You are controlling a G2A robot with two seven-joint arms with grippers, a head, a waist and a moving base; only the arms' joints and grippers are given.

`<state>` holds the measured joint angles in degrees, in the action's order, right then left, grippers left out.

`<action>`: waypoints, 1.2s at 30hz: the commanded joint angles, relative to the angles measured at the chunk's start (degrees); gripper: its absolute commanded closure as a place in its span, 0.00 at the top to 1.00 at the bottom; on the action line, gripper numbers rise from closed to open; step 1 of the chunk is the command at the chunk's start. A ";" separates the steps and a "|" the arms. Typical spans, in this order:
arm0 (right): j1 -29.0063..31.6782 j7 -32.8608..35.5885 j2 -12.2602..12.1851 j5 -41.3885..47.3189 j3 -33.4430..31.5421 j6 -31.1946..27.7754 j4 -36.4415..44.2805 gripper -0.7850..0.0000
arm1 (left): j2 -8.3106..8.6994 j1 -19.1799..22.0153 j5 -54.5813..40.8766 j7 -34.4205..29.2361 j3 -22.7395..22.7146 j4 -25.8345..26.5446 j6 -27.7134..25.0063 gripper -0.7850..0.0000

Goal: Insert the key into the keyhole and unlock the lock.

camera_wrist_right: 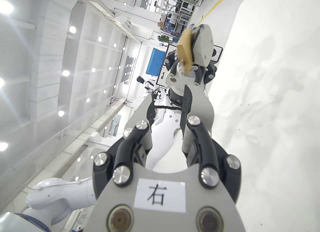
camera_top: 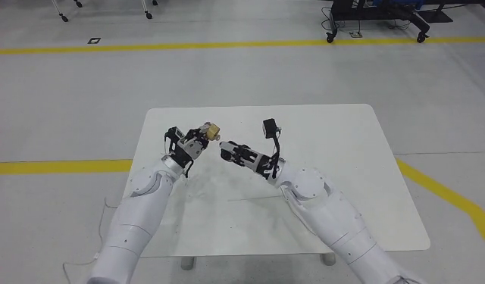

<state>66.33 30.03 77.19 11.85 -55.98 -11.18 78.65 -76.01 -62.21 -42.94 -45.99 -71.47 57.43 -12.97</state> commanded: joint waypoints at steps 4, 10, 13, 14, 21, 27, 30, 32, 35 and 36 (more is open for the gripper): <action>-1.04 2.01 0.45 4.73 0.16 -0.46 -2.07 0.25 | 0.04 -0.98 -0.38 -0.89 -0.08 1.30 0.38 0.00; -1.91 3.35 0.83 8.21 0.17 0.11 -3.86 0.28 | 0.08 -1.18 0.31 -0.91 -0.08 1.77 0.60 0.00; -2.23 3.60 1.00 9.15 0.26 0.64 -4.46 0.27 | 0.09 -1.12 0.80 -0.99 0.00 1.81 0.55 0.00; -2.35 3.65 1.04 9.23 0.32 0.84 -4.64 0.26 | 0.10 -1.11 1.06 -0.99 0.03 1.83 0.43 0.00; -2.67 3.20 1.31 9.80 0.40 1.67 -5.34 0.16 | 0.13 -1.46 3.14 -0.66 0.43 2.42 -0.84 0.00; -2.66 3.13 1.49 10.80 0.27 2.36 -5.57 0.00 | 0.14 -1.82 3.41 -0.38 0.36 2.97 -1.35 0.00; -2.59 3.20 1.62 12.22 0.12 2.86 -5.70 0.00 | 0.14 -2.00 3.50 -0.37 0.32 3.23 -1.62 0.00; -2.57 3.17 1.74 13.69 -0.08 3.41 -5.90 0.00 | 0.15 -2.13 3.56 -0.41 0.29 3.40 -1.83 0.00; -2.43 3.58 2.06 18.17 -0.43 4.98 -6.31 0.00 | 0.14 -2.26 3.51 -0.28 0.17 3.68 -2.61 0.00; -2.37 4.07 2.23 20.72 -0.60 5.80 -6.51 0.00 | 0.15 -2.19 3.46 -0.28 0.01 3.68 -2.91 0.00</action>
<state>63.92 33.70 79.30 30.18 -56.46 -6.06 72.29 -75.86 -64.45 -39.40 -46.29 -71.34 61.09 -15.61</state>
